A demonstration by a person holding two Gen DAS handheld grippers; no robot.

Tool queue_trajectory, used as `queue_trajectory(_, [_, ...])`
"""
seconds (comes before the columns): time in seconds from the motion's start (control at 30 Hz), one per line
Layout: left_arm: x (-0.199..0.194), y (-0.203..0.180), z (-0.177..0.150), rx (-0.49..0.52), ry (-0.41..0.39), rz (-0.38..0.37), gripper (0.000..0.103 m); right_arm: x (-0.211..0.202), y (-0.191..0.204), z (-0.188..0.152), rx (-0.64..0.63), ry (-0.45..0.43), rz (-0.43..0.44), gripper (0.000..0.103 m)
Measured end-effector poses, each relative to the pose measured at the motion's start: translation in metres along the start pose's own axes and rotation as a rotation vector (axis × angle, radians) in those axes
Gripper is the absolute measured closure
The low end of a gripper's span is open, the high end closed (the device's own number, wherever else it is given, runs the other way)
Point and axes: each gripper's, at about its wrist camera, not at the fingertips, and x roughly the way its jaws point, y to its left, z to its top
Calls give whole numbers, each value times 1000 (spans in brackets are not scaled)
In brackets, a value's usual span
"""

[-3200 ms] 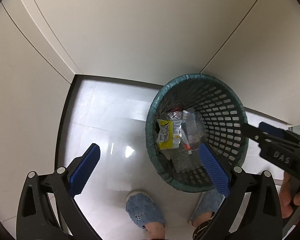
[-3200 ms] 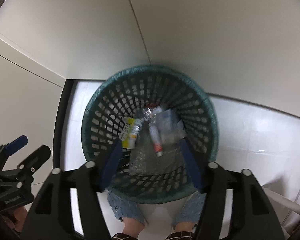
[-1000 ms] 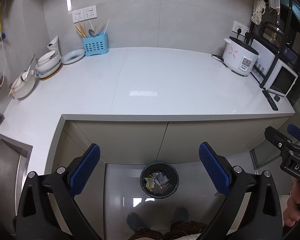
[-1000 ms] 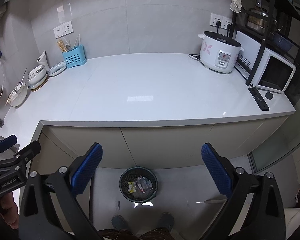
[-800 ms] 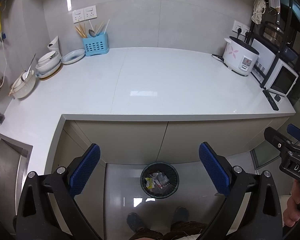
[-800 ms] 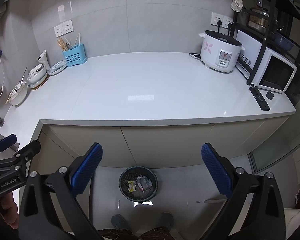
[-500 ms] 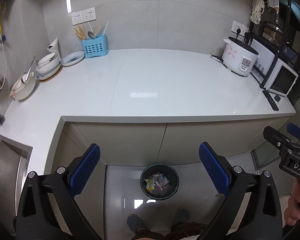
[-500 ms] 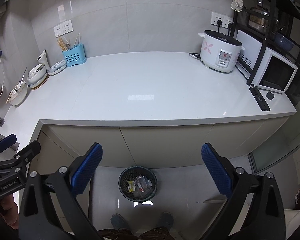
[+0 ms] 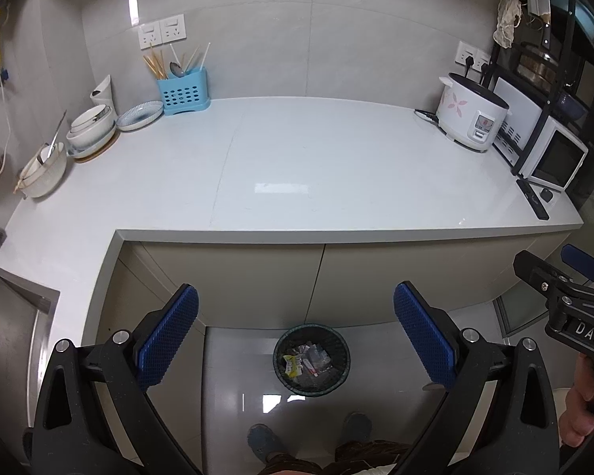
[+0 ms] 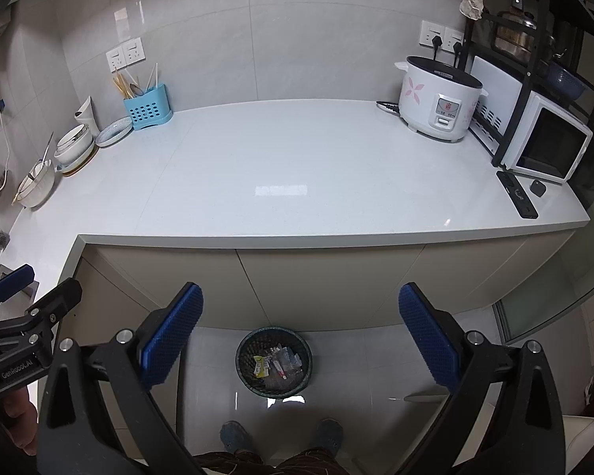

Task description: Collect trash

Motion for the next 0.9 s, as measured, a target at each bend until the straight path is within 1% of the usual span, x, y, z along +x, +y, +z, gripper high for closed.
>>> queue_trajectory(0.27, [1,-2,2,5,-6,-2,6,1,1,0,2,0,2,8])
queue_trajectory(0.37, [0,-2,2,4,-9,11,6,1,1,1,4,0,3,8])
queue_trajectory(0.9, [-5,0,0,4,-16,19,6,1,2,1,-2,0,12,8])
